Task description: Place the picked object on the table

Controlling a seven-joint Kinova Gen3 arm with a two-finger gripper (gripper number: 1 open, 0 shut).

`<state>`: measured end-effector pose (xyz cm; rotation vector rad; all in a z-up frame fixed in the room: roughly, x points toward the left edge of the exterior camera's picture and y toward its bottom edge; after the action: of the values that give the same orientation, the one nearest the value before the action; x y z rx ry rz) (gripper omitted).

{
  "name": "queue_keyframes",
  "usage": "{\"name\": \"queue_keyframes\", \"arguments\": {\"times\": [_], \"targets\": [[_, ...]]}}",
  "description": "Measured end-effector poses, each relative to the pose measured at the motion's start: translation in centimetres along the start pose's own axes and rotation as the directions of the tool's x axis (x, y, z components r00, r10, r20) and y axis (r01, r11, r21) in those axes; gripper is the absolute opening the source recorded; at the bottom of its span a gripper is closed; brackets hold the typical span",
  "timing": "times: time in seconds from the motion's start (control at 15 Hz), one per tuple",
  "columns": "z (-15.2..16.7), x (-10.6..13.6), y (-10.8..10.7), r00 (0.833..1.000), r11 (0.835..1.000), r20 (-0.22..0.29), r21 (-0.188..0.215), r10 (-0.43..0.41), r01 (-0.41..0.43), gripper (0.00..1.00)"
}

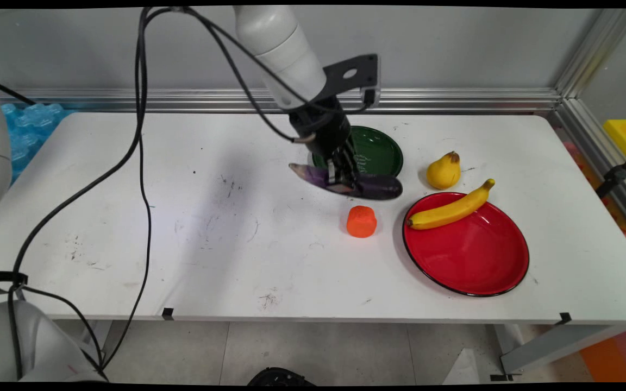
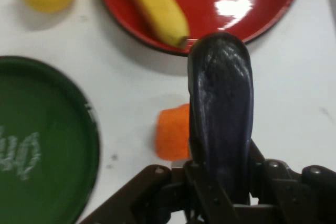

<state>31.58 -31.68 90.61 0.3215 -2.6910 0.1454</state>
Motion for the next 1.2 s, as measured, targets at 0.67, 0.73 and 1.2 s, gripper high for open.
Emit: {"name": "queue_keyframes", "arguments": {"times": [0.67,0.73,1.2], "targets": [[6.5,-0.8,4.8,0.995,0.992,0.016,-0.070,0.102,-0.101,0.00],[7.3,-0.8,5.1,0.994,0.991,0.019,-0.074,0.109,-0.107,0.00],[12.0,-1.4,5.8,0.989,0.987,0.046,-0.089,0.138,-0.134,0.00]]}}
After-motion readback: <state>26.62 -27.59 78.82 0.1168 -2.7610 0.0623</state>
